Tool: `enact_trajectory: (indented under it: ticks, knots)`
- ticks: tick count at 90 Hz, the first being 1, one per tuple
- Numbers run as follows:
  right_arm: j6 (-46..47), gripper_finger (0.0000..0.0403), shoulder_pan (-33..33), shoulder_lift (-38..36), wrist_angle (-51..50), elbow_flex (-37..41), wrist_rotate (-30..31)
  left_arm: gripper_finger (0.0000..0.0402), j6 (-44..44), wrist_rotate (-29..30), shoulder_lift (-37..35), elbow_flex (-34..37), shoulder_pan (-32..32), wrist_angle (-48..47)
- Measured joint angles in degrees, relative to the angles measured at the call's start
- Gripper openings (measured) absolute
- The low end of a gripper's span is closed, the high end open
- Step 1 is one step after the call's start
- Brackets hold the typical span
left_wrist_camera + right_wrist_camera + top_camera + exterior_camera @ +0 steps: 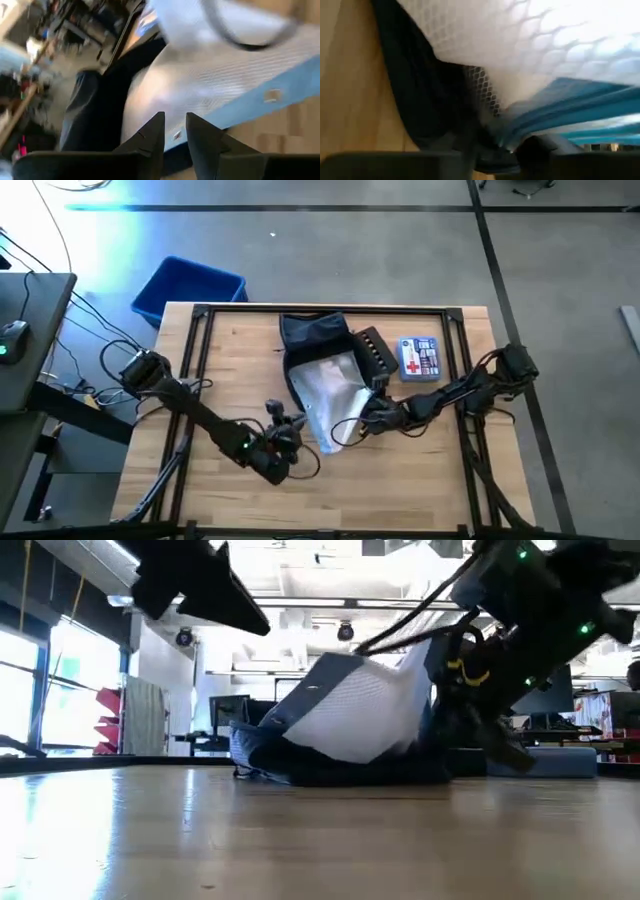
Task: Unpack backpack
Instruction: Put the white zip bag into the backpack
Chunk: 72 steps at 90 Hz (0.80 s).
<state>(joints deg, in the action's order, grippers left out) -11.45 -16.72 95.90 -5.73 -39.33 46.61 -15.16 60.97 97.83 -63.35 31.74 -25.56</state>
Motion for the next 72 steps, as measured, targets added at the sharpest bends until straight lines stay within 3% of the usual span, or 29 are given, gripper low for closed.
enact_trajectory:
  ticks: [15,27,35,47,72]
  knots:
    - [5.8,0.0223,-2.6,0.0,-23.8,-10.0,-6.1,0.0060,-12.0,-2.8,-0.4,0.0,-6.1,-8.6]
    - [12.0,0.0271,-5.8,0.0,-36.9,-18.1,-6.8,0.0060,-18.5,-3.6,-0.4,0.0,-10.9,-15.6]
    - [15.4,0.0280,-8.2,0.0,-42.8,-22.6,-6.7,0.0060,-17.8,-4.3,-0.4,0.0,-13.5,-16.9]
    - [18.0,0.0281,-12.0,0.0,-47.3,-27.3,-6.5,0.0061,-11.0,-10.9,-0.4,0.0,-16.8,-15.4]
    - [20.5,0.0271,-16.5,0.0,-52.2,-31.0,-1.2,0.0061,5.5,-14.2,-0.4,0.0,-23.0,-5.4]
